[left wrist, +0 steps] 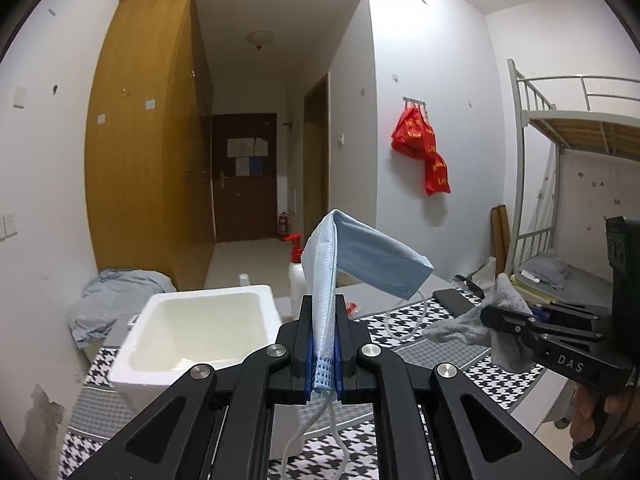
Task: Organize soft objects
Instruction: 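Lift and carry the grey sock and blue mask toward the foam box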
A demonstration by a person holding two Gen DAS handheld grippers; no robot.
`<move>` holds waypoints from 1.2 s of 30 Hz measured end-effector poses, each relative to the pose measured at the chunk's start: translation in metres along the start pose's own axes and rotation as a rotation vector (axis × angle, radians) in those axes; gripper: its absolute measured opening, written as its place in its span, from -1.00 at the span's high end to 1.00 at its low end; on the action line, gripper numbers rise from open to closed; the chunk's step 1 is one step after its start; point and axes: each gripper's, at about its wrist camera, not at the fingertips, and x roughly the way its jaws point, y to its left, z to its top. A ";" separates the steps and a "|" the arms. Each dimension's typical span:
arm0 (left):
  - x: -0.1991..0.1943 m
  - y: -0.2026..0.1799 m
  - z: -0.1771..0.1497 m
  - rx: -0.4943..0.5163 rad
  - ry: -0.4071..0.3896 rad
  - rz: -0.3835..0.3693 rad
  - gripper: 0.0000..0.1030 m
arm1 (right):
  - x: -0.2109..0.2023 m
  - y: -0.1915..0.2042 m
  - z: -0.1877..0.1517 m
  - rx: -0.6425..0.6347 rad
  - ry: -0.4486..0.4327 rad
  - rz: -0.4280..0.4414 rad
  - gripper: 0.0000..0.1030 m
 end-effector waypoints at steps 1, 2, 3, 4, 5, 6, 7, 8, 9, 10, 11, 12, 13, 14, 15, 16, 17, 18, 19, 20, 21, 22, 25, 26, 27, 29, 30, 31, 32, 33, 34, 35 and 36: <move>-0.003 0.004 0.001 -0.006 -0.001 0.007 0.85 | 0.001 0.003 0.002 -0.006 -0.003 0.006 0.66; -0.005 0.007 0.002 -0.010 -0.003 0.016 0.85 | 0.002 0.007 0.003 -0.011 -0.007 0.013 0.66; -0.008 0.011 0.002 -0.011 -0.006 0.023 0.85 | 0.003 0.010 0.005 -0.016 -0.008 0.019 0.66; -0.010 0.014 0.002 -0.016 -0.010 0.034 0.85 | 0.004 0.013 0.006 -0.020 -0.010 0.024 0.66; -0.013 0.018 0.002 -0.022 -0.013 0.046 0.85 | 0.006 0.017 0.007 -0.024 -0.012 0.031 0.66; -0.016 0.023 0.001 -0.027 -0.013 0.057 0.85 | 0.008 0.020 0.008 -0.028 -0.013 0.037 0.66; -0.019 0.027 0.001 -0.031 -0.013 0.064 0.85 | 0.008 0.023 0.009 -0.032 -0.015 0.043 0.66; -0.022 0.031 0.001 -0.035 -0.017 0.074 0.85 | 0.009 0.027 0.010 -0.038 -0.016 0.050 0.66; -0.024 0.035 0.000 -0.033 -0.019 0.090 0.85 | 0.011 0.031 0.011 -0.043 -0.018 0.058 0.66; -0.026 0.037 0.000 -0.033 -0.020 0.102 0.85 | 0.012 0.035 0.012 -0.049 -0.020 0.064 0.66; -0.029 0.042 -0.001 -0.036 -0.021 0.111 0.85 | 0.014 0.040 0.013 -0.055 -0.022 0.071 0.66; -0.030 0.045 -0.002 -0.039 -0.021 0.118 0.85 | 0.016 0.043 0.014 -0.060 -0.024 0.078 0.66; -0.031 0.049 -0.003 -0.043 -0.020 0.129 0.85 | 0.018 0.047 0.014 -0.063 -0.024 0.085 0.66; -0.032 0.053 -0.003 -0.047 -0.020 0.141 0.85 | 0.020 0.051 0.015 -0.066 -0.024 0.093 0.66; -0.033 0.056 -0.004 -0.049 -0.022 0.154 0.85 | 0.022 0.055 0.016 -0.070 -0.025 0.100 0.66; -0.034 0.059 -0.004 -0.052 -0.023 0.163 0.85 | 0.023 0.058 0.017 -0.075 -0.027 0.106 0.66; -0.036 0.063 -0.004 -0.055 -0.023 0.171 0.85 | 0.024 0.062 0.018 -0.080 -0.031 0.113 0.66; -0.037 0.067 -0.005 -0.059 -0.024 0.177 0.85 | 0.025 0.065 0.019 -0.084 -0.034 0.119 0.66; -0.039 0.071 -0.006 -0.064 -0.024 0.183 0.85 | 0.027 0.069 0.020 -0.089 -0.035 0.126 0.66; -0.042 0.076 -0.007 -0.072 -0.026 0.193 0.85 | 0.028 0.072 0.021 -0.093 -0.036 0.130 0.66; -0.045 0.080 -0.009 -0.077 -0.030 0.200 0.85 | 0.029 0.075 0.022 -0.097 -0.037 0.133 0.66; -0.047 0.085 -0.009 -0.081 -0.030 0.208 0.85 | 0.030 0.078 0.023 -0.101 -0.038 0.136 0.66; -0.052 0.096 -0.011 -0.093 -0.032 0.231 0.85 | 0.034 0.090 0.026 -0.115 -0.041 0.152 0.66; -0.054 0.100 -0.012 -0.100 -0.033 0.239 0.85 | 0.036 0.094 0.026 -0.120 -0.041 0.157 0.66; -0.055 0.103 -0.011 -0.104 -0.032 0.243 0.85 | 0.038 0.097 0.027 -0.124 -0.043 0.164 0.66; -0.058 0.108 -0.012 -0.109 -0.030 0.254 0.85 | 0.039 0.102 0.028 -0.128 -0.044 0.173 0.66; -0.059 0.110 -0.013 -0.114 -0.029 0.261 0.85 | 0.041 0.104 0.029 -0.130 -0.044 0.177 0.66; -0.060 0.113 -0.014 -0.117 -0.028 0.269 0.85 | 0.042 0.106 0.030 -0.132 -0.044 0.181 0.66; -0.061 0.115 -0.014 -0.119 -0.028 0.278 0.85 | 0.043 0.108 0.031 -0.134 -0.046 0.186 0.66; -0.064 0.118 -0.015 -0.124 -0.030 0.289 0.85 | 0.044 0.110 0.031 -0.136 -0.048 0.190 0.66; -0.065 0.120 -0.016 -0.127 -0.030 0.296 0.85 | 0.045 0.112 0.032 -0.138 -0.049 0.196 0.66; -0.068 0.124 -0.017 -0.131 -0.031 0.306 0.85 | 0.047 0.115 0.032 -0.142 -0.049 0.203 0.66; -0.069 0.127 -0.018 -0.136 -0.030 0.313 0.85 | 0.047 0.117 0.033 -0.144 -0.050 0.209 0.66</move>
